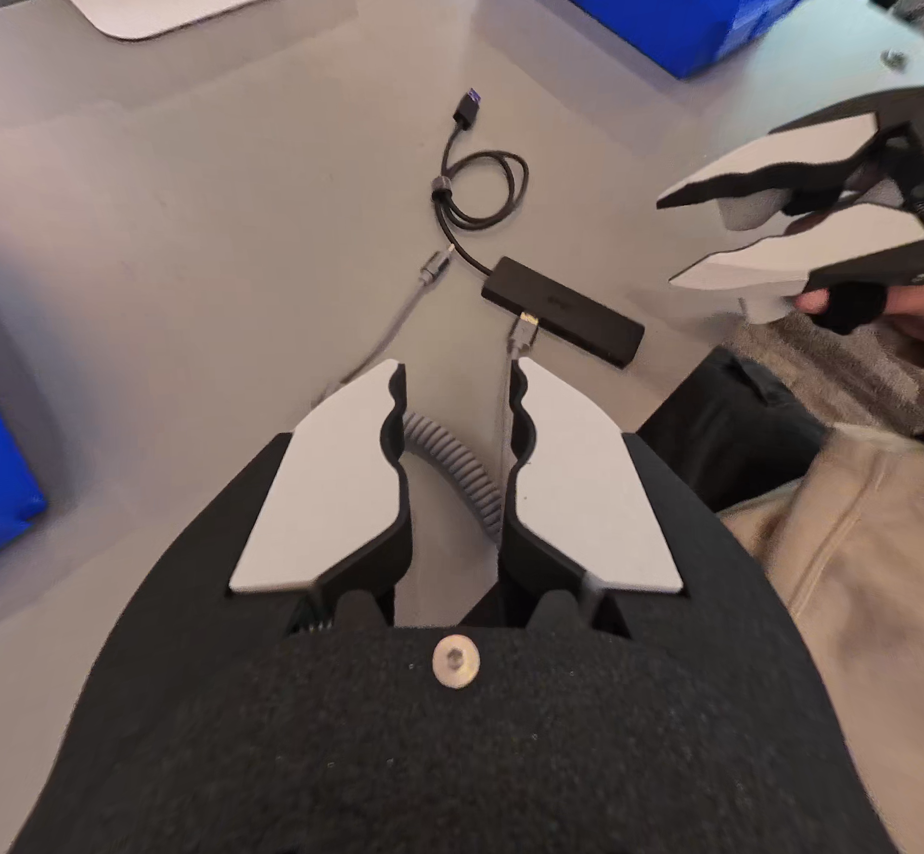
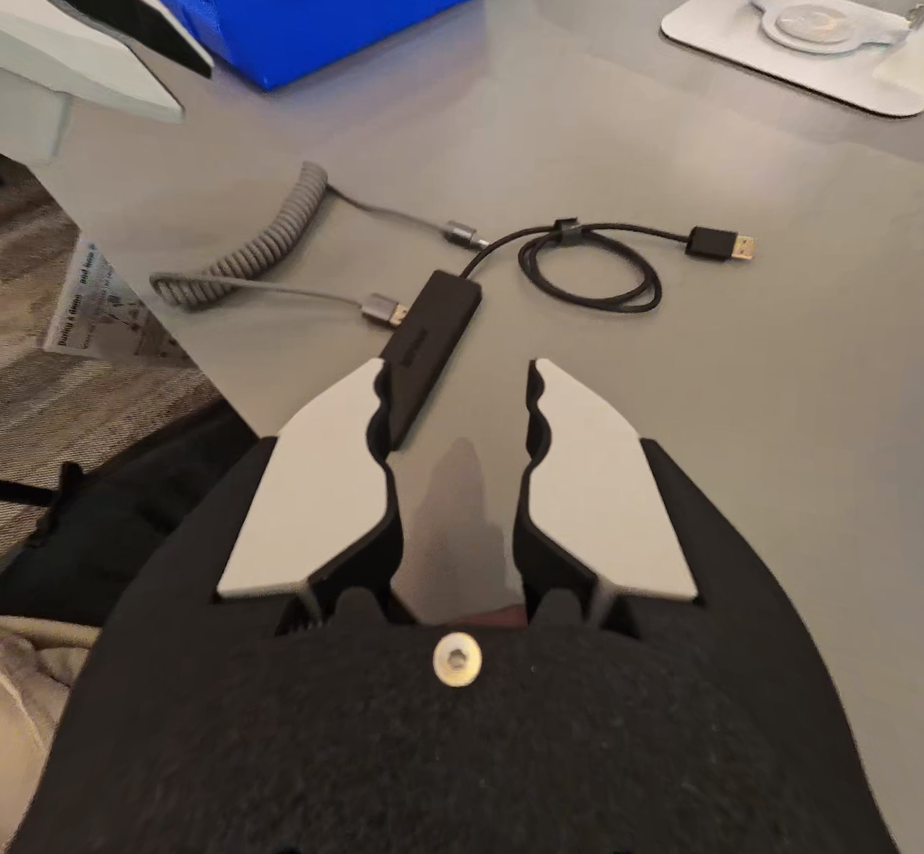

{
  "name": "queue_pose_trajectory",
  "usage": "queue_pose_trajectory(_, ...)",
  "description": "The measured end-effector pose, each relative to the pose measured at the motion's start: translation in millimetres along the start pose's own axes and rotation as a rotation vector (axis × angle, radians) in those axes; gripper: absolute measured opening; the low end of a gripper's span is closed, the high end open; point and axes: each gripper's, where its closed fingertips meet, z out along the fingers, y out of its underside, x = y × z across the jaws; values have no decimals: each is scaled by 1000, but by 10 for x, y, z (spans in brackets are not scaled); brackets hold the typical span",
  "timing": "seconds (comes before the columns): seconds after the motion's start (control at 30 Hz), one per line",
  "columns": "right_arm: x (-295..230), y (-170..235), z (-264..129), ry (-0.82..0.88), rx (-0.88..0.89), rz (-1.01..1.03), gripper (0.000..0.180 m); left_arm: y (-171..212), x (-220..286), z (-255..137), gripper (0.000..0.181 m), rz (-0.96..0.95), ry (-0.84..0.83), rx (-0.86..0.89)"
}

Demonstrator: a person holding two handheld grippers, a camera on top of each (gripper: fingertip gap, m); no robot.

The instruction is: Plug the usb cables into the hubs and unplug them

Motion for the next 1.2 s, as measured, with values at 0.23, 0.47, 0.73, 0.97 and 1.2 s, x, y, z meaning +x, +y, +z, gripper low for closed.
queue_pose_trajectory(0.23, -322, 409, 228, 199, -87, 71, 56, 292, 161, 267, 32, 148, -47, -94)
queue_pose_trajectory(0.47, -288, 452, 271, 298, -106, 40, 59, 288, 337, 250, 31, 166, 2, -57)
queue_pose_trajectory(0.73, -424, 398, 395, 202, -140, -44, 36, 371, 268, 189, 31, 142, -12, -73)
queue_pose_trajectory(0.97, -165, 350, 397, 134, -201, 13, 34, 294, 227, 83, 30, 99, -10, -36)
queue_pose_trajectory(1.2, 249, -54, 371, 116, -102, -41, 32, 223, 256, 213, 29, 83, -21, -68)
